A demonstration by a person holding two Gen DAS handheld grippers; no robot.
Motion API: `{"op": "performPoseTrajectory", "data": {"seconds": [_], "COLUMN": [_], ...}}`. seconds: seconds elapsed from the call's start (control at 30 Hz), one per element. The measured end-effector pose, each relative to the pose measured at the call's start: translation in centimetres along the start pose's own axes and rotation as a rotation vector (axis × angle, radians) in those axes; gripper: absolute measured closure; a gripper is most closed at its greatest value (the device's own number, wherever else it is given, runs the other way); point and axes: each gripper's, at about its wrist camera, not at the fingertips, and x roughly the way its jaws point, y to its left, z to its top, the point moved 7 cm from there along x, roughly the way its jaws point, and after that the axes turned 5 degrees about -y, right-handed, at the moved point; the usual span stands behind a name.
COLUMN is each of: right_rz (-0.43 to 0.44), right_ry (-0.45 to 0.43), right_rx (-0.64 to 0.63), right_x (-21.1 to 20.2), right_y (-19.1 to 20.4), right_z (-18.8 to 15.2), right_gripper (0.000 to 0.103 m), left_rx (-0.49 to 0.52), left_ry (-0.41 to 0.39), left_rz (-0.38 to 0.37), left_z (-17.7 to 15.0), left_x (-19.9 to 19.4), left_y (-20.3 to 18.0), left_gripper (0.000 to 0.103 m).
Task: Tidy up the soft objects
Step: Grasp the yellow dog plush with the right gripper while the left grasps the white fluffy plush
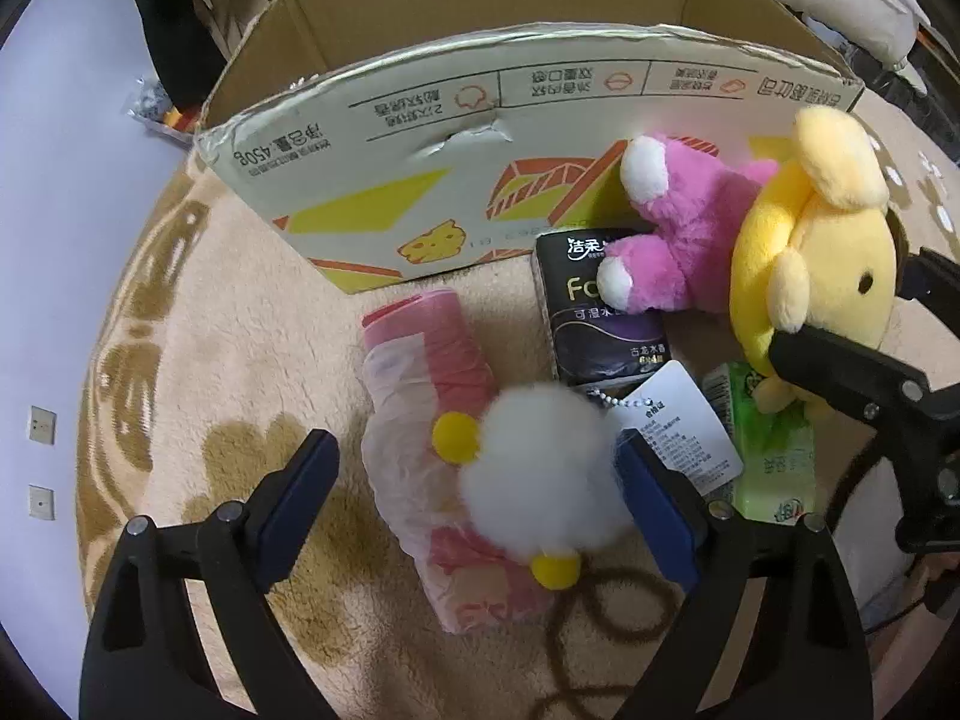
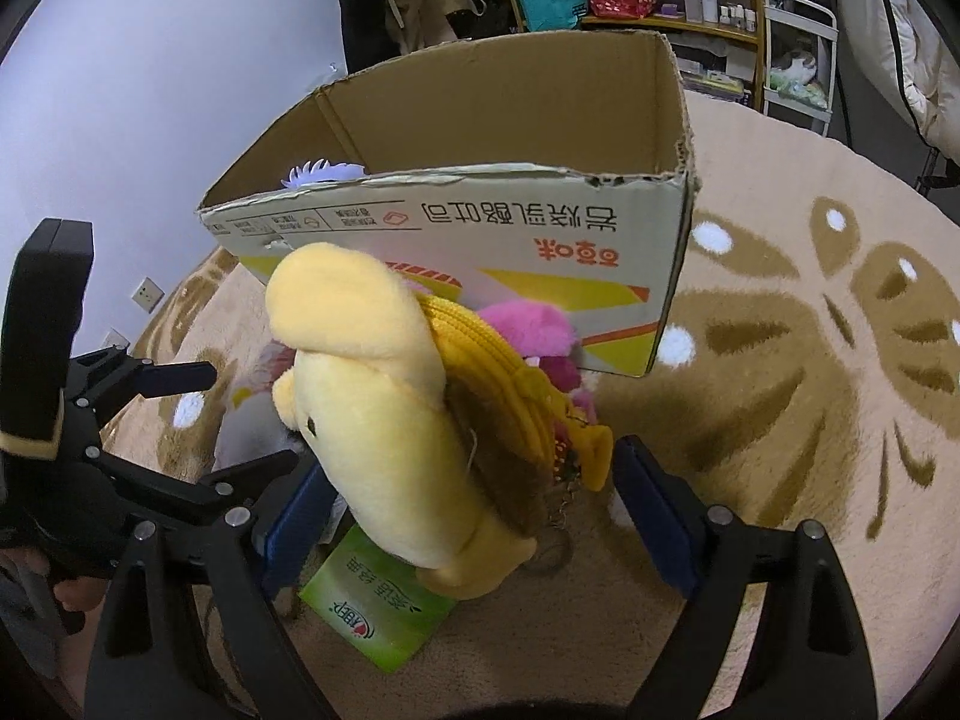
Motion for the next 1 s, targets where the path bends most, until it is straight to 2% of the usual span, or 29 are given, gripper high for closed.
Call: {"op": "performPoseTrajectory", "data": {"seconds": [0.1,0.17,0.23,0.3,0.57,0.63,0.73,0.77,0.87,1.0], "right_rz": [0.003,0.014,0.008,0.006,-0.001,-0.002,0.001,0.009,-0.001,-0.015], "right_ry": [-0.007,-0.011,-0.016,-0.020,-0.010,-0.014,-0.010,-0.011,-0.023,-0.030], "right_rx": [-0.005,-0.011,-0.016,-0.013,0.009,0.007,0.011,0.020,0.017,0.027], "right_x": [0.0,0.1,0.1,0.0,-0.7,-1.0,-1.5,-1.6,-2.4,-3.2], "right_y": [0.2,0.5,0.6,0.6,0.2,0.2,0.1,0.0,0.0,-0.2], "right_z": [0.2,0.3,0.3,0.5,0.0,-0.1,-0.2,-0.3,-0.3,-0.4], "right_gripper": [0.009,0.018,0.025,0.028,0.029,0.035,0.040,0.040,0.040,0.040], "left_rx": [0.011,0.012,0.004,-0.003,-0.023,-0.056,-0.089,-0.100,-0.133,-0.177], "left_ry": [-0.011,-0.019,-0.007,0.002,-0.009,-0.023,-0.036,-0.043,-0.066,-0.053], "left_rz": [0.006,0.029,0.044,0.022,-0.018,-0.032,-0.045,-0.046,-0.055,-0.089], "left_z": [0.0,0.1,0.0,-0.3,-0.9,-0.8,-0.8,-0.7,-0.5,-0.7], "left_x": [0.0,0.0,0.0,-0.1,-1.2,-1.8,-2.4,-2.5,-3.2,-3.0], "left_y": [-0.5,-0.7,-0.8,-1.1,-1.7,-1.3,-0.7,-0.4,0.5,1.1], "left_gripper": [0.021,0.024,0.032,0.047,0.065,0.067,0.073,0.081,0.089,0.091]}}
